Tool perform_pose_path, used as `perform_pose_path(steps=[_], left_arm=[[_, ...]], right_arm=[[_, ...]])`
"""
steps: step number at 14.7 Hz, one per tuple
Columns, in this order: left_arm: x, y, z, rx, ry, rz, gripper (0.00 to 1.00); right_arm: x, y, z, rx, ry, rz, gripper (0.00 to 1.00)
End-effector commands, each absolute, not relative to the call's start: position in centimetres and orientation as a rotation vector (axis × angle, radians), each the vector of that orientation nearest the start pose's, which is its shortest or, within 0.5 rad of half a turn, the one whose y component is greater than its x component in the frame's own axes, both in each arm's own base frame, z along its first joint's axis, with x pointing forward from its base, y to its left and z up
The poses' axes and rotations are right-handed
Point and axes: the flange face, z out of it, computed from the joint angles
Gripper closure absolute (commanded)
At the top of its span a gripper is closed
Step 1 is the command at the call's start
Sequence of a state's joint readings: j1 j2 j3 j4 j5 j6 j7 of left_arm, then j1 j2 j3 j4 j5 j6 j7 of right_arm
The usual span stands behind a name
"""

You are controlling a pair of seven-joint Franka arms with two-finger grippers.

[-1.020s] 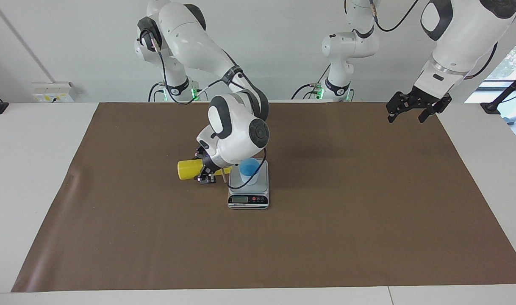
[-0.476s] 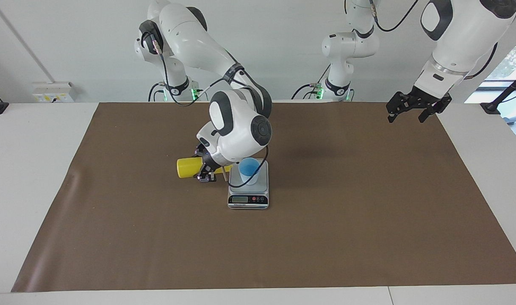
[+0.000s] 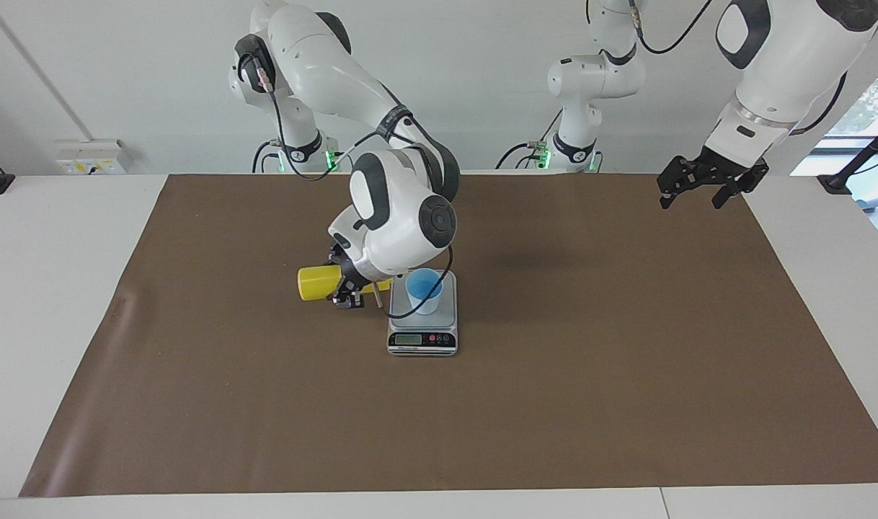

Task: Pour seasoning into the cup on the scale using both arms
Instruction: 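Raise the bottle upright and carry it back with the right gripper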

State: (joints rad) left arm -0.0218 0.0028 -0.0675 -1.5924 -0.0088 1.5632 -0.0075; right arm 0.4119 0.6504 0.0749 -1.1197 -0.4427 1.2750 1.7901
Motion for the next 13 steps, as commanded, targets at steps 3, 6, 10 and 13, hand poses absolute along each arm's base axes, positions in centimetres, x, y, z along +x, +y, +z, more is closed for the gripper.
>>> perform_pose_path(steps=[3,6,10,13], left_arm=[[54.4,-4.8,61.4,-3.161,0.143,0.055,0.00],[54.4,-4.8,61.4,-3.161,0.140,0.055,0.00],[54.4,-4.8,61.5,-3.161,0.140,0.052,0.00],[54.4,-4.8,61.5,-3.161,0.145,0.052,0.00]], right_arm=[[62.6,17.4,49.5,2.146,-1.665,-0.073,1.00],[62.7,10.4,52.5,2.234,-1.737,-0.241,1.00],[62.2,-1.4,55.6,2.366,-1.879,-0.493,1.00],[60.9,-8.5,56.5,2.388,-2.024,-0.679,1.00]])
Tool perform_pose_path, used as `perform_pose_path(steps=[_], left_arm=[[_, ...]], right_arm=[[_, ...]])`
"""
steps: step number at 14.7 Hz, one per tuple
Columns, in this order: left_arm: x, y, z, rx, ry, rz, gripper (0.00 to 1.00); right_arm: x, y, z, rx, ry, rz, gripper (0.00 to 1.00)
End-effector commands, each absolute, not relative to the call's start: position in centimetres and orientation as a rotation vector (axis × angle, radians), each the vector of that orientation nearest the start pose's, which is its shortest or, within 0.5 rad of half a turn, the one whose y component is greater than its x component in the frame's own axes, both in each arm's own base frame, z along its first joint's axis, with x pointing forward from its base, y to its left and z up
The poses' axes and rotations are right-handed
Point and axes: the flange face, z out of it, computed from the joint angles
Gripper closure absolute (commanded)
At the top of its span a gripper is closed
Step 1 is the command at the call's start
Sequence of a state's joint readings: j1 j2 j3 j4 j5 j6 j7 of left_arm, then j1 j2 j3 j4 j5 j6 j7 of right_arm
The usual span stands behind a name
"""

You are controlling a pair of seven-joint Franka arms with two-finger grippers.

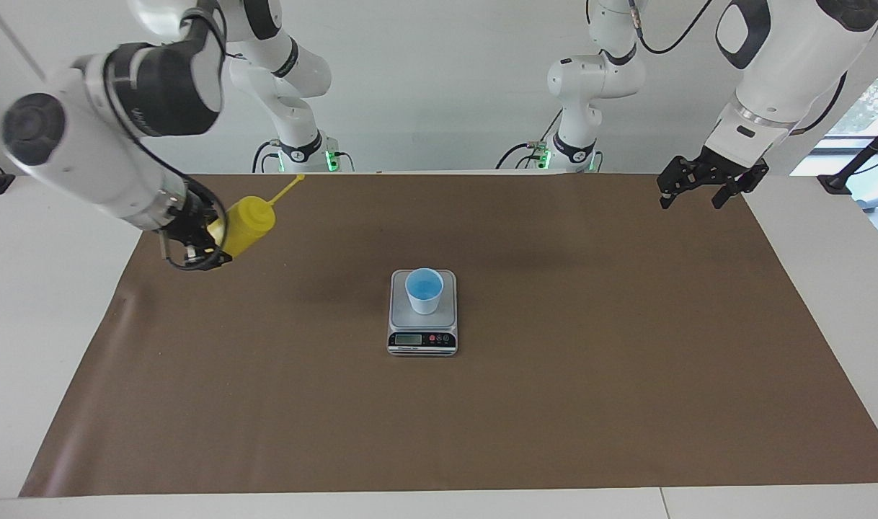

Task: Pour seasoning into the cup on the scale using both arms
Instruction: 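Raise the bottle upright and carry it back with the right gripper, then set the bottle down on the mat and open the right gripper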

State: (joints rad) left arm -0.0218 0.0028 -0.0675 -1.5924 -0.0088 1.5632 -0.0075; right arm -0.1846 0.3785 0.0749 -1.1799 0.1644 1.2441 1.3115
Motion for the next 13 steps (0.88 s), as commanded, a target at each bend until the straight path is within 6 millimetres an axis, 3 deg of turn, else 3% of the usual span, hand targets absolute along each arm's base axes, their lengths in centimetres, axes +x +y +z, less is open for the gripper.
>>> perform_pose_path(steps=[1,2,3,5,7,10,13], left_arm=[[54.4,-4.8,61.4,-3.161,0.143,0.055,0.00],[54.4,-4.8,61.5,-3.161,0.140,0.052,0.00],[54.4,-4.8,61.5,-3.161,0.140,0.052,0.00],[54.4,-4.8,61.5,-3.161,0.143,0.053,0.00],[54.4,-4.8,61.5,-3.161,0.143,0.053,0.00],[54.4,-4.8,61.4,-3.161,0.140,0.055,0.00],[54.4,-4.8,61.4,-3.161,0.140,0.055,0.00]], right_arm=[[60.7,-10.2,56.3,-2.268,1.917,0.662,1.00],[60.4,-11.6,55.9,-2.212,1.886,0.673,1.00],[59.7,-14.2,55.2,-2.106,1.878,0.647,1.00],[57.8,-17.1,52.0,-1.906,1.781,0.627,1.00],[57.2,-17.5,48.4,-1.820,1.709,0.636,1.00],[57.8,-17.1,45.6,-1.624,1.671,0.675,1.00],[58.5,-16.6,40.2,-1.541,1.620,0.727,1.00]])
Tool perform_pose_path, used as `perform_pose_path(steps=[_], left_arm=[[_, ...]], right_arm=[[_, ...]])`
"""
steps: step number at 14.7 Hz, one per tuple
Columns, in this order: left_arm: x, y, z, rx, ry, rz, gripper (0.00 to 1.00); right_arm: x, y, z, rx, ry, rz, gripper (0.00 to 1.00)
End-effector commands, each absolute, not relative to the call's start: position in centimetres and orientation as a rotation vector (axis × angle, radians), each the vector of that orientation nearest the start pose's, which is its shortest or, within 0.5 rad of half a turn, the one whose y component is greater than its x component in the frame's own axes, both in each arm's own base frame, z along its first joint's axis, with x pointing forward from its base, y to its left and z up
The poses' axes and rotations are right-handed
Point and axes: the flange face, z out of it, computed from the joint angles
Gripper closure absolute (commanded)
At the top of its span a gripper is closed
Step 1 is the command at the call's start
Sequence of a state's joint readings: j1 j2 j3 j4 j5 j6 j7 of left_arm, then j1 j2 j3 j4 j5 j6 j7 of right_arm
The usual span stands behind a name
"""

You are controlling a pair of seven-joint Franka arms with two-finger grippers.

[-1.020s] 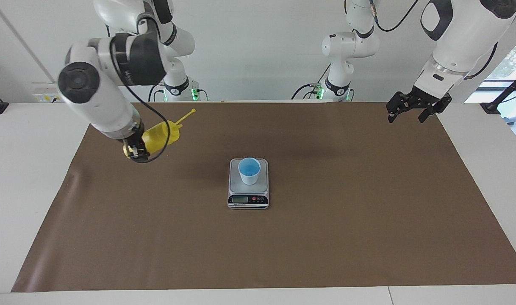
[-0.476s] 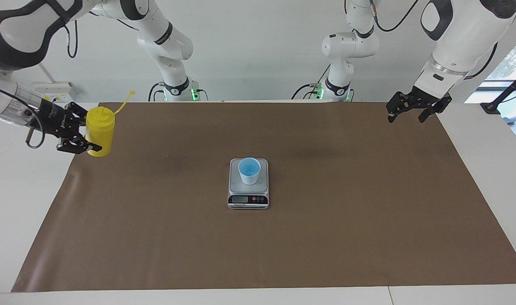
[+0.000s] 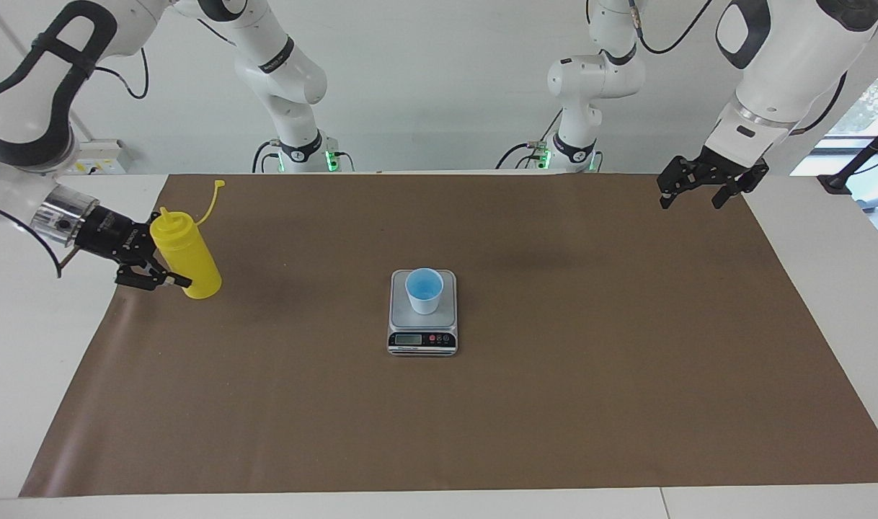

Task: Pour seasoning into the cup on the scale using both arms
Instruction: 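Set the bottle down on the mat and open the right gripper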

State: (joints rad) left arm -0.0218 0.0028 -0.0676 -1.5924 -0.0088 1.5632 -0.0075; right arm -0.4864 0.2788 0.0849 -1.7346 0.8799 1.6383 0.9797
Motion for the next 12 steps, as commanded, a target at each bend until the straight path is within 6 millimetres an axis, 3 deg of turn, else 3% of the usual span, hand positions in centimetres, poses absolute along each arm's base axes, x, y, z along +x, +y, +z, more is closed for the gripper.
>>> perform_pose_path(steps=[1,3,5,12], left_arm=[[54.4,-4.8,61.4,-3.161,0.143,0.055,0.00],[54.4,-4.8,61.4,-3.161,0.145,0.055,0.00],[54.4,-4.8,61.5,-3.161,0.143,0.052,0.00],[54.4,-4.8,61.4,-3.161,0.143,0.055,0.00]], right_arm=[[57.8,-16.2,38.6,-1.562,1.593,0.734,1.00],[55.6,-15.5,34.8,-1.520,1.577,0.769,1.00],[53.6,-15.2,32.3,-1.500,1.601,0.772,1.00],[52.2,-15.7,27.3,-1.518,1.636,0.722,1.00]])
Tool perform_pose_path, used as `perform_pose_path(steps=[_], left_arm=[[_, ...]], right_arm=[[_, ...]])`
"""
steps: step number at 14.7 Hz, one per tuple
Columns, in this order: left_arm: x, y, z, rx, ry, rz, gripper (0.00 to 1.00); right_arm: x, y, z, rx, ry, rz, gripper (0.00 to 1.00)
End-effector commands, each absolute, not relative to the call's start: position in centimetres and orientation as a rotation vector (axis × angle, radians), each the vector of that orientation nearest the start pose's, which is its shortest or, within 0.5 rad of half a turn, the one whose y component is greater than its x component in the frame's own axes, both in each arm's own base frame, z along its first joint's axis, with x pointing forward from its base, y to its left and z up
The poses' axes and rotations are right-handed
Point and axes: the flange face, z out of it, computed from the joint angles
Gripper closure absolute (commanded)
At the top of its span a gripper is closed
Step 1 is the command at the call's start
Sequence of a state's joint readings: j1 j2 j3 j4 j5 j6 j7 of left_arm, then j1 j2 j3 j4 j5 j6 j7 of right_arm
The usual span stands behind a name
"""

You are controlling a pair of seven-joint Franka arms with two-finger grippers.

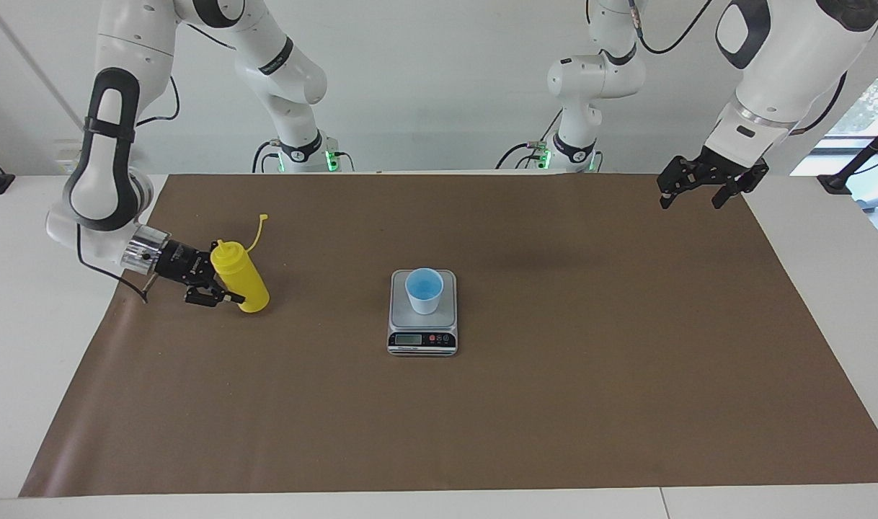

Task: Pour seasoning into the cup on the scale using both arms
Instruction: 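Set the bottle down on the mat and open the right gripper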

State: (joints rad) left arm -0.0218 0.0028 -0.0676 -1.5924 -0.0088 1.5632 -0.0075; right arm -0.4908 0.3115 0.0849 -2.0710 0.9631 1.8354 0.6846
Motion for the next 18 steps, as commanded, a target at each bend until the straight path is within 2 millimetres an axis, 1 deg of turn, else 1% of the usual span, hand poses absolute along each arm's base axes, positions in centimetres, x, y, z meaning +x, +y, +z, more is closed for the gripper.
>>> perform_pose_path(steps=[1,3,6,8,9,10,11,13,15,16,18], left_arm=[[54.4,-4.8,61.4,-3.161,0.140,0.055,0.00],[54.4,-4.8,61.5,-3.161,0.143,0.052,0.00],[54.4,-4.8,61.4,-3.161,0.143,0.055,0.00],[54.4,-4.8,61.4,-3.161,0.140,0.055,0.00],[54.4,-4.8,61.4,-3.161,0.140,0.055,0.00],[54.4,-4.8,61.4,-3.161,0.140,0.055,0.00],[54.4,-4.8,61.4,-3.161,0.140,0.055,0.00],[54.4,-4.8,61.4,-3.161,0.140,0.055,0.00],[54.4,-4.8,61.5,-3.161,0.143,0.052,0.00],[54.4,-4.8,61.5,-3.161,0.143,0.052,0.00],[54.4,-4.8,61.5,-3.161,0.143,0.052,0.00]], right_arm=[[52.2,-15.7,27.2,-1.518,1.647,0.713,1.00],[51.8,-15.8,26.6,-1.509,1.671,0.709,1.00],[51.6,-15.9,26.5,-1.459,1.684,0.713,1.00],[51.3,-16.4,25.9,-1.441,1.694,0.720,1.00],[51.2,-16.8,25.8,-1.430,1.697,0.724,0.67],[51.2,-17.0,25.9,-1.429,1.695,0.723,0.18],[51.4,-17.1,26.0,-1.441,1.685,0.712,0.00],[51.3,-17.5,26.2,-1.447,1.673,0.722,0.00],[51.4,-19.2,27.7,-1.471,1.634,0.730,0.00],[51.3,-20.5,28.5,-1.507,1.621,0.727,0.00],[52.2,-22.8,30.9,-1.595,1.558,0.756,0.00]])
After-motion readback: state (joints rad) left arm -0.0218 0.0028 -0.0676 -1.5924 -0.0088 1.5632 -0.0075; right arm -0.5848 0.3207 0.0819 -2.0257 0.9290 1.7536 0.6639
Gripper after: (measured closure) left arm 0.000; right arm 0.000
